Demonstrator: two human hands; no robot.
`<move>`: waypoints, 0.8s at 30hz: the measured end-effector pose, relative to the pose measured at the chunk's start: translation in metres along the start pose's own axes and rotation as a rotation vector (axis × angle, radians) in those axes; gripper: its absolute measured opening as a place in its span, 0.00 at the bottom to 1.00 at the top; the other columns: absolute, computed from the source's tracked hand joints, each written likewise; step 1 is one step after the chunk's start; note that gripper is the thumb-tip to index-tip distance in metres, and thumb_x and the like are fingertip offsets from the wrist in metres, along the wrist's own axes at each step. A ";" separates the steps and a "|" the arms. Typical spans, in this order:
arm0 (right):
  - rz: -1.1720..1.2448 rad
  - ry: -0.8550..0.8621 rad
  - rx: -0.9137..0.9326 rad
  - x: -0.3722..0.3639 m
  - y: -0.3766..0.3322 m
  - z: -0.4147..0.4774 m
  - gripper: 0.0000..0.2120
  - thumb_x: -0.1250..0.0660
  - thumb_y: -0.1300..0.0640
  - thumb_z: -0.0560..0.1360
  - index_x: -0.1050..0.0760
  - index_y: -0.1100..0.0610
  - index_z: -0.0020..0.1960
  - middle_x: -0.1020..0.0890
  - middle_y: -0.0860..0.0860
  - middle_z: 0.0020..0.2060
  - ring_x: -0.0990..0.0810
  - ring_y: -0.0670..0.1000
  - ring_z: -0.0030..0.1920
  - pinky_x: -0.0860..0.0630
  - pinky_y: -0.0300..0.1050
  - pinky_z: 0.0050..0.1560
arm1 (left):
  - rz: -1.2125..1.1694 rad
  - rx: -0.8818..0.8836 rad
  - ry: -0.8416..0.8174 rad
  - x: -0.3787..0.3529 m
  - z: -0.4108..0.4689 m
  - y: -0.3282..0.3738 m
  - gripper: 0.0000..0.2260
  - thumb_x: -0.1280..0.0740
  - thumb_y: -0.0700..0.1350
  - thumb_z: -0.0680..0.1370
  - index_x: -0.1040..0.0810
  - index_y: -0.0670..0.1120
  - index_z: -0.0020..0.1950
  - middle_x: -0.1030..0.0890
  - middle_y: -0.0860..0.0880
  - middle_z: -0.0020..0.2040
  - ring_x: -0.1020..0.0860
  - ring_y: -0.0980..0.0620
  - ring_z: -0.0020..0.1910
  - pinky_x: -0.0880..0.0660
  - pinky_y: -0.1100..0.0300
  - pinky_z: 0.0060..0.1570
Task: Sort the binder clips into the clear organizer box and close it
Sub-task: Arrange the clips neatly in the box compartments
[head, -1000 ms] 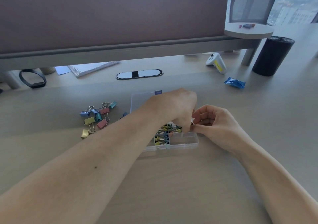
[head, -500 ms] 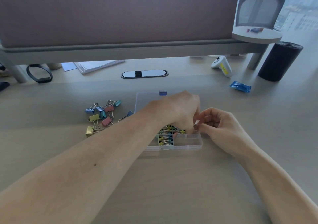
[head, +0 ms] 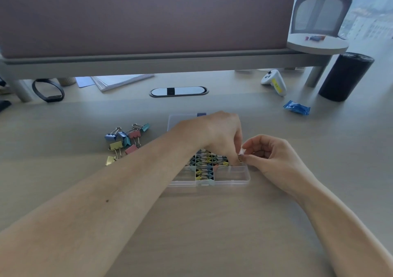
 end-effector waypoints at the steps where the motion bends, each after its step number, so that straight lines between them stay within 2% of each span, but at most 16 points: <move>1: -0.001 -0.001 -0.002 0.000 0.000 0.000 0.07 0.22 0.64 0.72 0.16 0.55 0.47 0.13 0.54 0.41 0.17 0.47 0.39 0.19 0.45 0.47 | -0.003 0.001 -0.015 0.001 0.000 0.000 0.09 0.19 0.53 0.69 0.13 0.53 0.45 0.16 0.57 0.43 0.19 0.57 0.46 0.19 0.53 0.50; 5: 0.004 0.003 -0.003 0.000 0.001 0.001 0.07 0.21 0.63 0.73 0.16 0.54 0.46 0.13 0.53 0.40 0.17 0.48 0.39 0.18 0.52 0.50 | 0.022 -0.018 -0.026 0.002 0.002 0.001 0.09 0.19 0.53 0.69 0.13 0.53 0.46 0.17 0.57 0.42 0.19 0.57 0.45 0.19 0.54 0.50; 7: -0.003 0.013 0.002 -0.001 0.001 0.000 0.04 0.22 0.59 0.73 0.16 0.54 0.46 0.13 0.52 0.40 0.16 0.48 0.39 0.18 0.53 0.51 | 0.022 -0.030 -0.022 0.001 0.003 0.000 0.09 0.19 0.53 0.69 0.13 0.53 0.46 0.17 0.57 0.41 0.20 0.57 0.44 0.20 0.55 0.48; 12: -0.012 0.030 0.042 -0.002 -0.001 -0.002 0.07 0.20 0.58 0.70 0.17 0.54 0.44 0.14 0.52 0.38 0.17 0.48 0.38 0.19 0.49 0.46 | -0.110 -0.061 -0.014 0.002 -0.004 -0.009 0.12 0.20 0.56 0.70 0.13 0.53 0.49 0.17 0.60 0.41 0.20 0.61 0.43 0.23 0.60 0.45; 14: -0.017 0.033 0.051 -0.002 -0.001 -0.002 0.06 0.20 0.59 0.70 0.17 0.53 0.43 0.14 0.50 0.36 0.18 0.47 0.37 0.20 0.46 0.45 | -0.186 -0.081 0.013 0.009 -0.011 -0.017 0.13 0.22 0.58 0.71 0.14 0.53 0.51 0.16 0.60 0.43 0.18 0.63 0.44 0.20 0.61 0.47; 16: -0.023 0.034 0.063 -0.003 -0.001 -0.002 0.06 0.20 0.59 0.71 0.17 0.53 0.43 0.15 0.49 0.36 0.18 0.46 0.36 0.21 0.43 0.44 | -0.226 -0.083 0.044 0.021 -0.020 -0.029 0.12 0.23 0.56 0.73 0.15 0.53 0.53 0.15 0.58 0.46 0.18 0.63 0.45 0.18 0.59 0.52; 20: -0.029 0.033 0.069 -0.002 -0.001 -0.003 0.06 0.20 0.58 0.72 0.17 0.53 0.43 0.15 0.49 0.36 0.19 0.45 0.36 0.21 0.41 0.44 | -0.206 -0.028 0.076 0.044 -0.044 -0.061 0.07 0.26 0.54 0.77 0.16 0.54 0.52 0.14 0.54 0.46 0.16 0.58 0.43 0.18 0.56 0.51; 24: -0.047 0.038 0.073 -0.002 -0.001 -0.002 0.05 0.20 0.58 0.72 0.16 0.53 0.42 0.14 0.49 0.36 0.18 0.45 0.36 0.21 0.41 0.44 | -0.064 0.090 0.032 0.051 -0.079 -0.100 0.03 0.28 0.55 0.77 0.17 0.58 0.49 0.15 0.60 0.44 0.18 0.64 0.42 0.21 0.59 0.48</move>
Point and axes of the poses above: each hand's wrist, its own z-axis towards the middle knuckle, its own x-axis out of the back of the hand, y = z × x, the point moved 3 cm from there along z, towards the middle knuckle
